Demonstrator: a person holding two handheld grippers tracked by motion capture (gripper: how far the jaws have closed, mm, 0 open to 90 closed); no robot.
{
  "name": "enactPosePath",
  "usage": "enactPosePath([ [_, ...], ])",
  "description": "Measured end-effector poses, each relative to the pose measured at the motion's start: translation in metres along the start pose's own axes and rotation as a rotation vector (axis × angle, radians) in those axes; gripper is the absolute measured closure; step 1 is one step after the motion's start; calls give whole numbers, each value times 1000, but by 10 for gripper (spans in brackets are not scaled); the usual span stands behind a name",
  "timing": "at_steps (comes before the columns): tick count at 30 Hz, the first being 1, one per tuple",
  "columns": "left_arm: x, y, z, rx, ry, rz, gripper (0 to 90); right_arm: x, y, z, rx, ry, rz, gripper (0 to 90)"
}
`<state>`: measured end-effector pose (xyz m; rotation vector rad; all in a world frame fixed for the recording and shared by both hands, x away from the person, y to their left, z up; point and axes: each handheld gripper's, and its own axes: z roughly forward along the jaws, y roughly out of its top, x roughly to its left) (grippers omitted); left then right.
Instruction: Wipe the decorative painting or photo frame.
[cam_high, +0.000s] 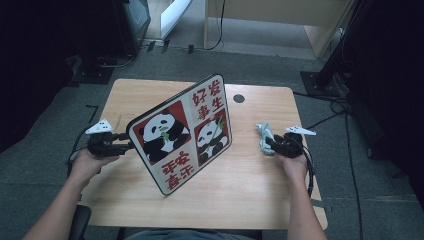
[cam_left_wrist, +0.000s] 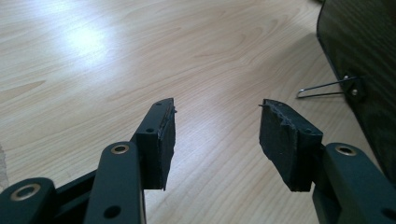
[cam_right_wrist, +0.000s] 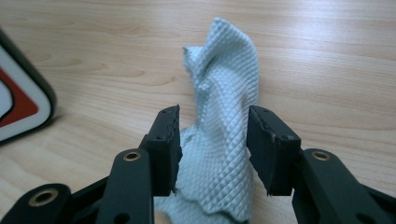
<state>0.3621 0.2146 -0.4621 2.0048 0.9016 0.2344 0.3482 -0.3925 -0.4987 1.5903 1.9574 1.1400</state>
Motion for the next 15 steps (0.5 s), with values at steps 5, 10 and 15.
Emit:
enactPosePath([
  [5,3,1,5,10,4,-1,461,9,-4,-12,-14,20,-28,546],
  [10,2,4,9,14,5,16,448,18,-9,-20,-14,39,-55,545],
  [15,3,3,12,17,9,13,439,27,-14,-26,-18,63,-75,536],
])
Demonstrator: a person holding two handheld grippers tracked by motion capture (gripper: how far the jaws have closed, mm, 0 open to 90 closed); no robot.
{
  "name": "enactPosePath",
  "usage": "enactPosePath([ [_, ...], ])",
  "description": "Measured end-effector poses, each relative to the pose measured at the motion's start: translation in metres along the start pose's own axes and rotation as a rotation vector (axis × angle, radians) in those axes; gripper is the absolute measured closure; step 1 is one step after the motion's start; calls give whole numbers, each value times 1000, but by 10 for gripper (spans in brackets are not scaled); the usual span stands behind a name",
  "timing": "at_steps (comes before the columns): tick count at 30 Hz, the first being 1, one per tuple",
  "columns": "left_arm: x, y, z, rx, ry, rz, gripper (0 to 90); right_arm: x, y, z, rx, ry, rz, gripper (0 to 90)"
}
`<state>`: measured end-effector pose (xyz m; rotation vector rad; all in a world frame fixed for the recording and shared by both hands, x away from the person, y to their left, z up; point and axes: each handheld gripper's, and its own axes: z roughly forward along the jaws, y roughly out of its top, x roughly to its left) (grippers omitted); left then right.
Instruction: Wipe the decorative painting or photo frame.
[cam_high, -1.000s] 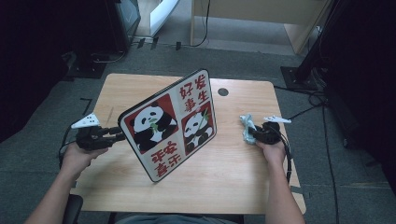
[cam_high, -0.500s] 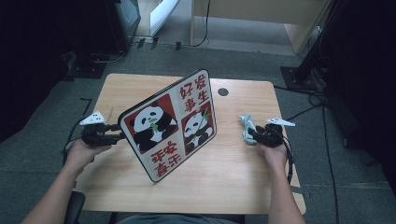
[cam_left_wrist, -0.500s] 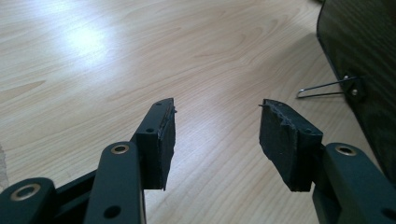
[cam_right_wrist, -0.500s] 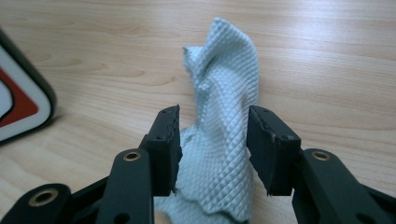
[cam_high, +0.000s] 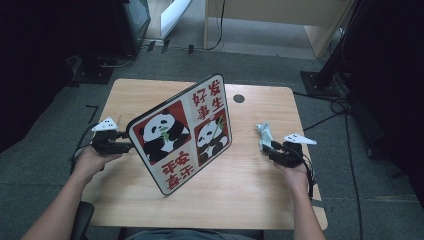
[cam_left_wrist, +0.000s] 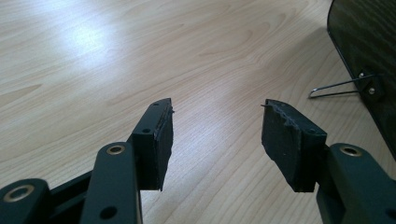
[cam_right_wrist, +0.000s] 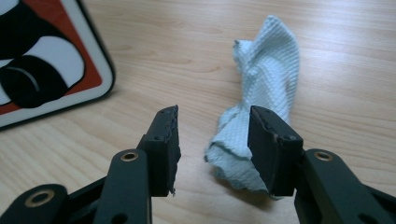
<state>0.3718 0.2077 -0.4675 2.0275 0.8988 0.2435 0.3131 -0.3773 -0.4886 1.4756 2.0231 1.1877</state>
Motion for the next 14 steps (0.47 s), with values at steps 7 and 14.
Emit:
enactPosePath([
  [7,4,-1,0,0,9,-31,421,22,-2,0,18,62,-51,523],
  [14,7,-2,0,11,24,-46,388,38,-2,6,31,120,-104,518],
])
